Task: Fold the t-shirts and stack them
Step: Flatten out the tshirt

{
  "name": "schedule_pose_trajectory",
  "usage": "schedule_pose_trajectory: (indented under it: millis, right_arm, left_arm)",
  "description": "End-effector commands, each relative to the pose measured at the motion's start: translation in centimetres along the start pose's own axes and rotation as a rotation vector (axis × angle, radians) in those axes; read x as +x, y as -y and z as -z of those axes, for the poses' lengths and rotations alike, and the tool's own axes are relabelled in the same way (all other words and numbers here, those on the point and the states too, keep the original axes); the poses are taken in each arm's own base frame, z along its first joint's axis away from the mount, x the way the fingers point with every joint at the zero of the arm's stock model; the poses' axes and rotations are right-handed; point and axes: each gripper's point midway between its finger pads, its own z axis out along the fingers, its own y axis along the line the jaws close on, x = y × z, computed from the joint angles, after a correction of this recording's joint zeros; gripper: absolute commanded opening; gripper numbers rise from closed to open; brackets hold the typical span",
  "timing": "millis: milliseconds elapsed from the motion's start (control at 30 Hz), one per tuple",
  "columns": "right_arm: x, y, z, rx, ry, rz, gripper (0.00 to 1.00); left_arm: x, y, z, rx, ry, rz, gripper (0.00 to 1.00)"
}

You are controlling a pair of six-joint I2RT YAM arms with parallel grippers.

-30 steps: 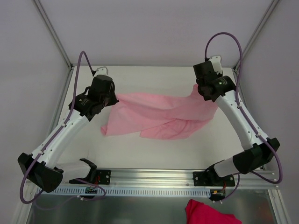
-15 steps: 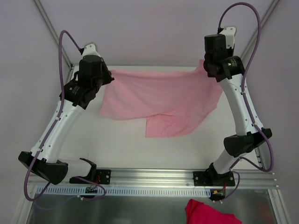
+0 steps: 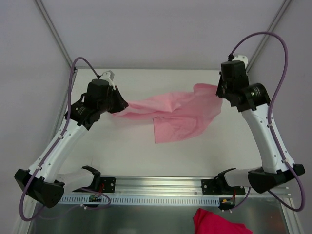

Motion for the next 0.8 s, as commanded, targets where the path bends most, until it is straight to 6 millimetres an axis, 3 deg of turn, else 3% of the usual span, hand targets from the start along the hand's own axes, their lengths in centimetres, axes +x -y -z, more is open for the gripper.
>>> schedule_pose_trajectory:
  millis: [0,33,100,133,233,333,467,500,533,600,667,700,767]
  right_arm:
    - [5.5,-3.4,2.9,-0.218,-0.138,-0.088,0.01]
    - [9.1,-3.7,2.5,-0.213,-0.232,-0.046,0.01]
    - [12.5,-4.5,3.5,-0.245,-0.300,0.003,0.01]
    - [15.4,-4.5,3.3,-0.227,-0.363,0.033,0.01]
    - [19.1,-4.6,3.8,-0.224,-0.421,0.094,0.01]
    - [19.9,-4.5,4.0,-0.225,-0.435,0.133,0.01]
    - [18.4,-4.7,4.3,-0.229,-0.410,0.173,0.01]
    - [18.0,-4.8,4.4,-0.231,-0.401,0.178,0.01]
    - [17.6,-4.7,4.3,-0.223,-0.392,0.181,0.01]
    - [16.9,-5.0,4.2,-0.225,-0.376,0.190,0.01]
    - [16.7,-5.2,3.9,-0.217,-0.377,0.199,0.01]
    - [16.6,-5.3,3.9,-0.219,-0.378,0.200,0.01]
    - [16.7,-5.6,3.7,-0.219,-0.383,0.204,0.01]
  left_arm:
    - [5.3,1.2,2.1,0.114,-0.151,0.070,0.00]
    - [6.9,0.3,2.4,0.102,-0.176,0.081,0.00]
    - [9.0,-0.8,3.1,0.070,-0.231,0.104,0.00]
    - [10.3,-1.5,3.5,0.059,-0.259,0.109,0.00]
    - [14.0,-2.6,4.3,0.039,-0.365,0.146,0.00]
    - [17.9,-3.4,5.0,0.026,-0.472,0.159,0.00]
    - [21.8,-3.7,5.2,0.044,-0.580,0.153,0.00]
    - [22.4,-3.8,5.2,0.043,-0.598,0.149,0.08]
    - [23.2,-4.1,5.1,0.036,-0.618,0.149,0.42]
    - [23.8,-4.2,5.1,0.036,-0.629,0.138,0.56]
    - [24.0,-4.1,5.1,0.049,-0.626,0.133,0.85]
    - [24.1,-4.3,5.0,0.047,-0.629,0.128,0.92]
    - [24.1,-4.5,4.9,0.035,-0.625,0.121,0.93]
